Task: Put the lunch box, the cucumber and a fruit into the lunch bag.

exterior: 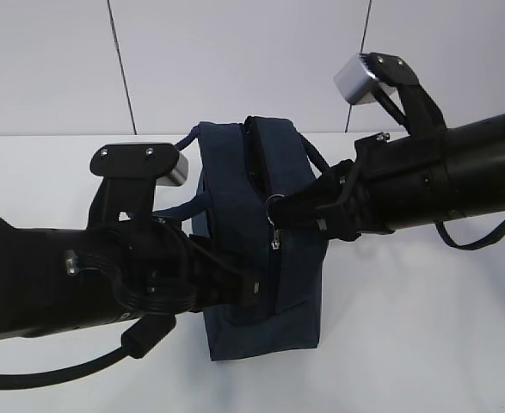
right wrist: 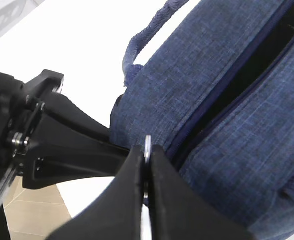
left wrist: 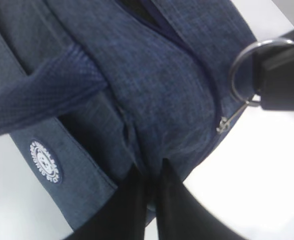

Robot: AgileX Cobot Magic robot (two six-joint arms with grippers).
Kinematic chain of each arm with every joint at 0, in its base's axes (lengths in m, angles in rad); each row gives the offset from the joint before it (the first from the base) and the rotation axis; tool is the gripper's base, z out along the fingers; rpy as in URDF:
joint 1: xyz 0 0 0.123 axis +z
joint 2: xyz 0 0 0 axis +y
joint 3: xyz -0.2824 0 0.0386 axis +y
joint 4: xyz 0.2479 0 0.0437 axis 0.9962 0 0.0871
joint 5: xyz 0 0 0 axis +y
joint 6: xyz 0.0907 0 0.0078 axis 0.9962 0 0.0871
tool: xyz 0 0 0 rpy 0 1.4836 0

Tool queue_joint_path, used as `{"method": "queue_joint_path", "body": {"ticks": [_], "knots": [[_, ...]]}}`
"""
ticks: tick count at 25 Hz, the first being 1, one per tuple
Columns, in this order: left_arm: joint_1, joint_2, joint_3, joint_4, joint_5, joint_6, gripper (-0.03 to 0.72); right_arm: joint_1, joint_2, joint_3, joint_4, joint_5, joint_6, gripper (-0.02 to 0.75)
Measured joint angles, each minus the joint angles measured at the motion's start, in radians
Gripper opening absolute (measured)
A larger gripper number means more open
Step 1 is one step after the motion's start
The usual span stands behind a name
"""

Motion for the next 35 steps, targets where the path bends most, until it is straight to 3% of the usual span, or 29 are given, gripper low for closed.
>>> {"method": "queue_joint_path", "body": {"ticks": [35], "knots": [[0.0,0.0,-0.002,0.0,-0.002,0.0,0.002,0.0,0.053,-0.094,0.053,-0.094,0.05,-0.013]]}}
